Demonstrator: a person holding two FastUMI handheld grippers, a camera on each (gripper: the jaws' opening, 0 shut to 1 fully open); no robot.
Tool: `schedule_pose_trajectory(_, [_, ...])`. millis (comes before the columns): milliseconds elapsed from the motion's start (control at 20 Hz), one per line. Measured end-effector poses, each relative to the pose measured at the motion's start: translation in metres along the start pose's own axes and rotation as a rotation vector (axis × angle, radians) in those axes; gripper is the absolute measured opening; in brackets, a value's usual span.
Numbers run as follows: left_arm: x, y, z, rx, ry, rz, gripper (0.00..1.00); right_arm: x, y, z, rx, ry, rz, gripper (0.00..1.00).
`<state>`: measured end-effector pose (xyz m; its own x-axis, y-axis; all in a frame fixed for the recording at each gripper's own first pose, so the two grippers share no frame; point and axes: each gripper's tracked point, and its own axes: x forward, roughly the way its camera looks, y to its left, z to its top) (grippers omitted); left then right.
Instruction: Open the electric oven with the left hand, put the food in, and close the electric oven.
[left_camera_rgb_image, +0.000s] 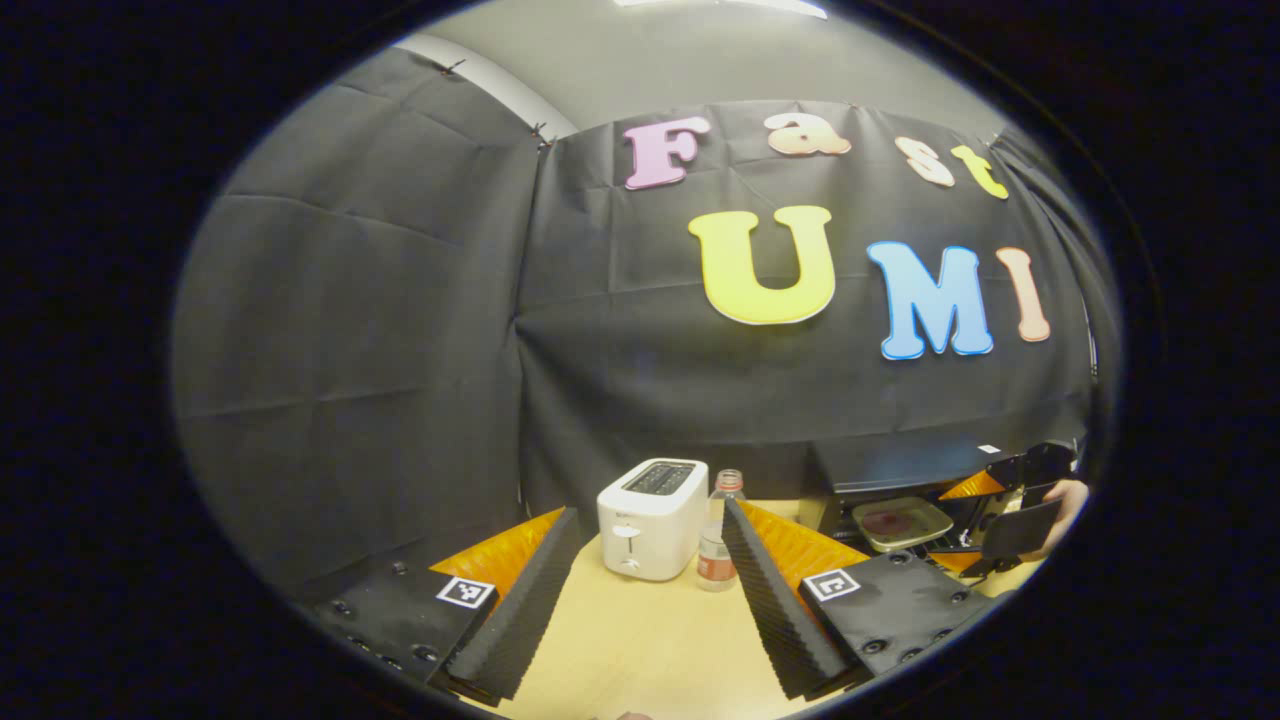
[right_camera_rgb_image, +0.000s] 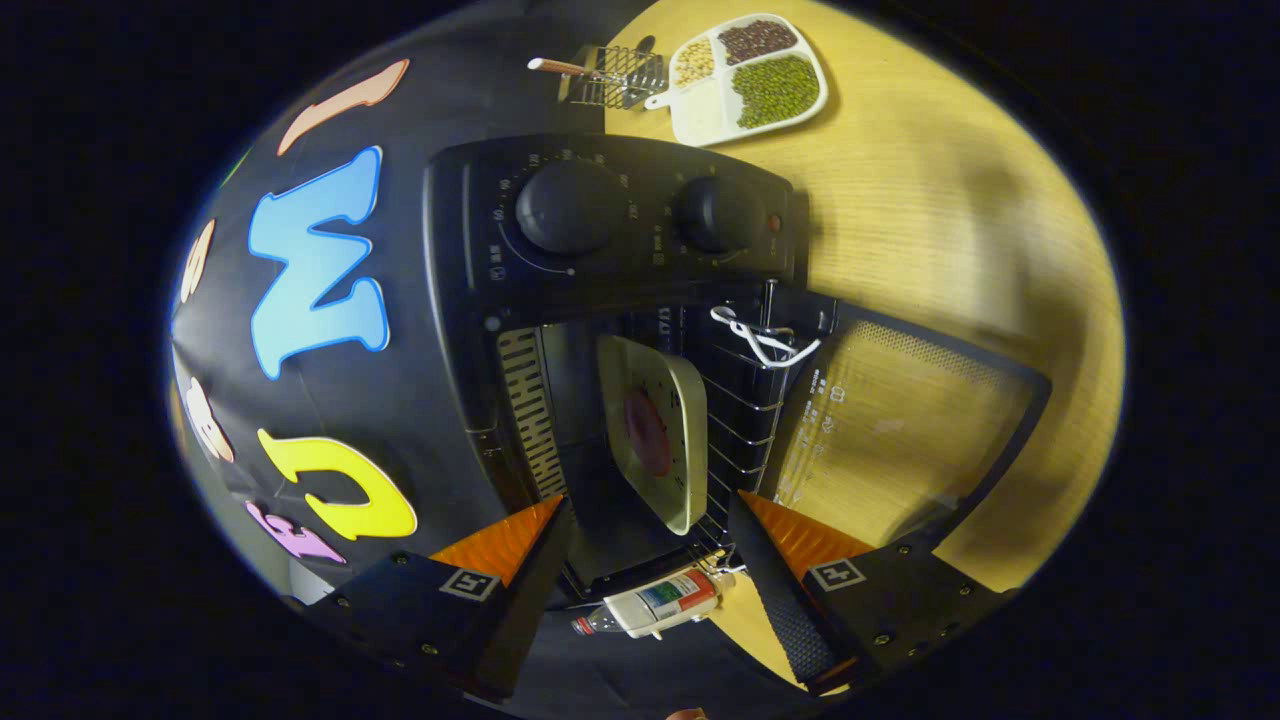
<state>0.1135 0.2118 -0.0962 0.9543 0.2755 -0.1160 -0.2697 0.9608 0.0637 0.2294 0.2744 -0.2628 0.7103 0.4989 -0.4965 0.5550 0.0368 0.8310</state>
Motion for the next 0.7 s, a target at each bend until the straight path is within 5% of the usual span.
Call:
schedule_pose_trajectory(50, [-0.002, -0.009, 0.001, -0.004, -0.001, -0.013, 0.91, -0.009, 0.003, 0.001, -0.022, 0.011, 0.009, 0.96])
schedule_pose_trajectory(100, [-0.004, -0.02, 0.0, -0.007, 0.0, -0.027, 1.0, -0.018, 0.008, -0.001, -0.041, 0.039, 0.031, 0.97])
schedule_pose_trajectory(200, [-0.007, -0.041, -0.002, -0.006, 0.002, -0.059, 0.91, -0.039, 0.01, -0.006, -0.103, 0.081, 0.044, 0.97])
schedule_pose_trajectory(700, [-0.032, -0.158, -0.049, -0.009, 0.115, -0.259, 1.0, -0.139, -0.008, 0.021, -0.639, 0.04, 0.003, 0.97])
